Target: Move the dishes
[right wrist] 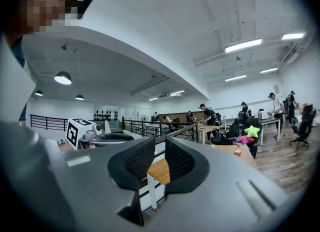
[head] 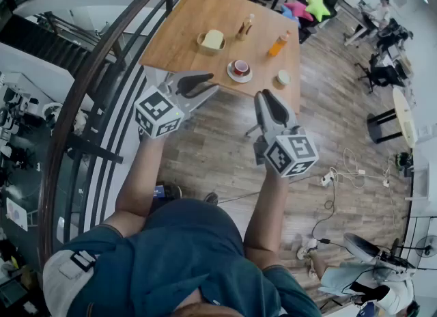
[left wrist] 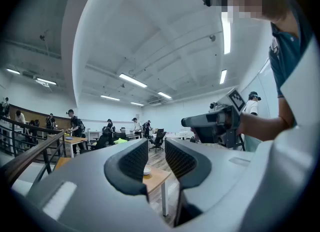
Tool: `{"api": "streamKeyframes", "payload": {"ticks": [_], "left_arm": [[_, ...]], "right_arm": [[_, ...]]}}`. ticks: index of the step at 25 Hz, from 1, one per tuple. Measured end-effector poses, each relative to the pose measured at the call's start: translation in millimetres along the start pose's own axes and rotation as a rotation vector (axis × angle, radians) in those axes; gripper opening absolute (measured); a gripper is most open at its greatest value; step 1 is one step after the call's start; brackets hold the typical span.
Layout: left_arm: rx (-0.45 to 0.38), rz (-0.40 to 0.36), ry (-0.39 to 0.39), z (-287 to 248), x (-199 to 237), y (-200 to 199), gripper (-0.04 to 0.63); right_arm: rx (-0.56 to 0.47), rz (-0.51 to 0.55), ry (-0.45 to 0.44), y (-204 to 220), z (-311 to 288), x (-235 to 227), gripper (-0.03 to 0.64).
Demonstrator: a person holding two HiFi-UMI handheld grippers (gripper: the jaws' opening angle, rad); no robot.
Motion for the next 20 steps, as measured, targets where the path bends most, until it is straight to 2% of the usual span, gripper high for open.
{"api": "streamKeyframes", "payload": {"ticks": [20], "left_arm": [[0.008, 0.034, 0.006, -8, 17, 20, 0.095]], "right_arm": [[0.039, -0.026, 0.030, 17, -16, -13, 0.046]]}}
Point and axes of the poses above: the fingertips, and each gripper's own axes: z backward along the fingers, x to its left, y out of its underside, the point moved 5 cm from there along z, backward along the fingers, and after that the axes turned 2 degrees about z, right-handed, at the moved point
